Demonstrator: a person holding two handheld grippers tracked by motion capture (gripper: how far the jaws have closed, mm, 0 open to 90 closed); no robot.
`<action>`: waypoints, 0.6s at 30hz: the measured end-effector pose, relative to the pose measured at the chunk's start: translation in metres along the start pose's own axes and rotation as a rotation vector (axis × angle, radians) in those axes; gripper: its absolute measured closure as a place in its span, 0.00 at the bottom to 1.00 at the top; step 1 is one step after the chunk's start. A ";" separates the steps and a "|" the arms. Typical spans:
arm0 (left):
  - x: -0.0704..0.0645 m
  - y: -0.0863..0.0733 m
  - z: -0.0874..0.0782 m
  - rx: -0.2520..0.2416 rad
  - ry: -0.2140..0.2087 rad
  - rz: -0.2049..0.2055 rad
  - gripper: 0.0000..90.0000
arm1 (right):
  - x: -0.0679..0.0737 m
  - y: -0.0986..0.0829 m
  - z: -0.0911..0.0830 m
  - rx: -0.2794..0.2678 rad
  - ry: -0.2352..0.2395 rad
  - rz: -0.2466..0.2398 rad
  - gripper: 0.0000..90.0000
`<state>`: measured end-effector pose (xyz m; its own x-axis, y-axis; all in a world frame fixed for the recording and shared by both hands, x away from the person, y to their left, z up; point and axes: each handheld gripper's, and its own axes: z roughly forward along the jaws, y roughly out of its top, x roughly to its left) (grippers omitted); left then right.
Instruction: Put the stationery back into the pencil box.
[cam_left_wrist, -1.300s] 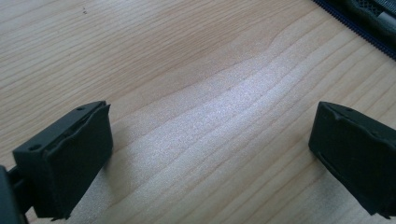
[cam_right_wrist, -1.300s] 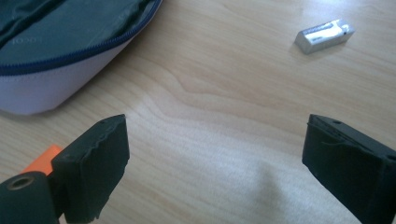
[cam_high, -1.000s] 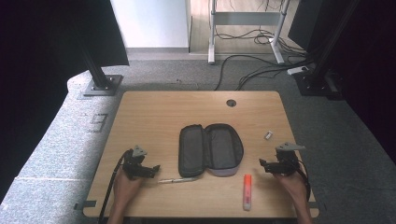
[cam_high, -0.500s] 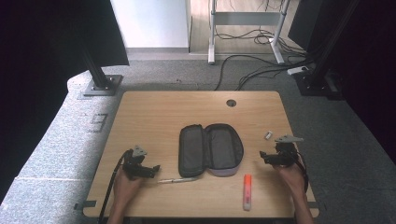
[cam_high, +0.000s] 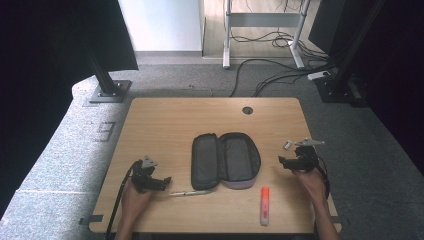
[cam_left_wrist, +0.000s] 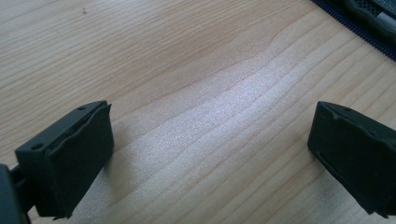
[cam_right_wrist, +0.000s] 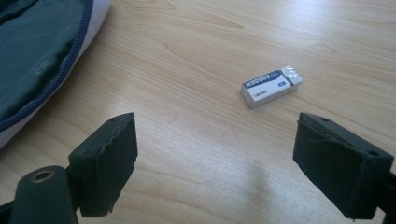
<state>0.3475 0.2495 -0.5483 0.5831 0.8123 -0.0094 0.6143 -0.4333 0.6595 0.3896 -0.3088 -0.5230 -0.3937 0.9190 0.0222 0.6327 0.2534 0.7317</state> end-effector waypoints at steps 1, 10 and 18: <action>0.000 0.000 0.000 0.000 0.000 0.000 0.00 | -0.002 0.002 0.003 0.008 -0.006 0.002 0.17; 0.000 0.000 0.000 0.000 0.000 0.000 0.00 | -0.011 0.013 0.011 0.002 -0.026 0.014 0.23; 0.000 0.000 0.000 0.000 0.000 0.000 0.00 | -0.018 0.019 0.021 0.002 -0.043 0.031 0.28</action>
<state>0.3476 0.2495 -0.5483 0.5831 0.8123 -0.0097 0.6144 -0.4331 0.6595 0.4226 -0.3144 -0.5237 -0.3451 0.9384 0.0154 0.6456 0.2255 0.7296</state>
